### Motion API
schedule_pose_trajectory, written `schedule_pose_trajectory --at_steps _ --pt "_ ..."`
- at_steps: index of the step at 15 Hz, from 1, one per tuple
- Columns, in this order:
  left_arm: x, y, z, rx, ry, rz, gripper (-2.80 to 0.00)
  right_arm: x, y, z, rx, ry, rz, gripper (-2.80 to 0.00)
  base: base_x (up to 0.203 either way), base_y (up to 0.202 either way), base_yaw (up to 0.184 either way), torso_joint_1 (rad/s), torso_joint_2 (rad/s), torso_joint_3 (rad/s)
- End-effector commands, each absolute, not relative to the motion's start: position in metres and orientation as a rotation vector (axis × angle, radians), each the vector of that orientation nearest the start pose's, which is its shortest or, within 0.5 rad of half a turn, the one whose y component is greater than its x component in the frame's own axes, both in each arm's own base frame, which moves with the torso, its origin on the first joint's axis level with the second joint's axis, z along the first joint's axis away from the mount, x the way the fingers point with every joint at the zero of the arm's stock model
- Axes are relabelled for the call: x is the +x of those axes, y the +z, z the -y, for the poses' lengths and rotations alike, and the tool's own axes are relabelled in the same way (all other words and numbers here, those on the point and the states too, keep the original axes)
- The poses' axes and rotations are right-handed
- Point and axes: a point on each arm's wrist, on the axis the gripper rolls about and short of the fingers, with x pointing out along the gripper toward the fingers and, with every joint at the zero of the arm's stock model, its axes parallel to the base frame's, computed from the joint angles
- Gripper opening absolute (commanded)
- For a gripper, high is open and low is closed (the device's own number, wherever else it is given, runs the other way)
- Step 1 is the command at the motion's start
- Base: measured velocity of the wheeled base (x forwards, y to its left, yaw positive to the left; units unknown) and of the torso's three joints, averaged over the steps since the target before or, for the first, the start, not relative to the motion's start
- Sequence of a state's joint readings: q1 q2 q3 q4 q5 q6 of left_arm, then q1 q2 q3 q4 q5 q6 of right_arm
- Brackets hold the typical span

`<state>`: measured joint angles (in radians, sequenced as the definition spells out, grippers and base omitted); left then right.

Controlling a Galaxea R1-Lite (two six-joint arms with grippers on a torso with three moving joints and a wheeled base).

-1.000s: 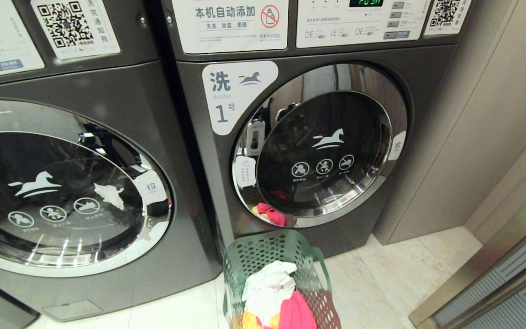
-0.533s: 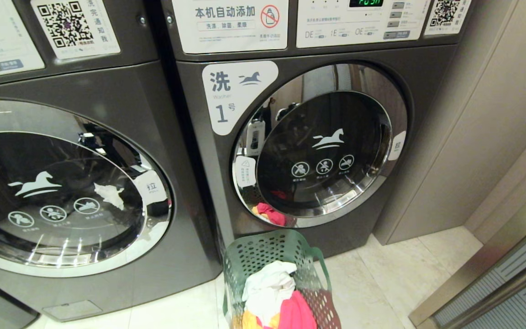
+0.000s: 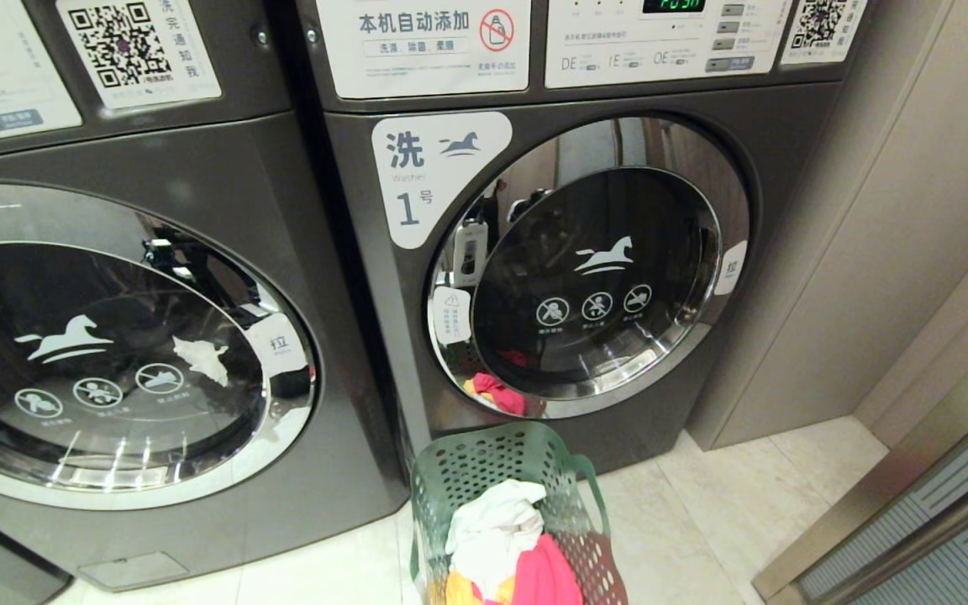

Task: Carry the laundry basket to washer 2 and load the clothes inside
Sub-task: Open the lid of the washing machine

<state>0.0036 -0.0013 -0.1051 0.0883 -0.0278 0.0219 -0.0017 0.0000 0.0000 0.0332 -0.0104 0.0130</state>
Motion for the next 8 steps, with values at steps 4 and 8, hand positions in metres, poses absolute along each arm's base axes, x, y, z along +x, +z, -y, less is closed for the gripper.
schedule_pose_trajectory --at_steps 4,8 --pt "-0.034 0.152 0.001 0.036 -0.048 0.058 -2.8 -0.022 0.07 0.0 0.014 -0.013 -0.043 -2.8 0.0 0.0 0.0 0.0 0.0 0.0" --pt "-0.003 0.213 0.001 0.037 -0.055 -0.008 -2.8 -0.022 0.07 0.0 0.014 -0.013 -0.041 -2.8 0.0 0.0 0.0 0.0 0.0 0.0"
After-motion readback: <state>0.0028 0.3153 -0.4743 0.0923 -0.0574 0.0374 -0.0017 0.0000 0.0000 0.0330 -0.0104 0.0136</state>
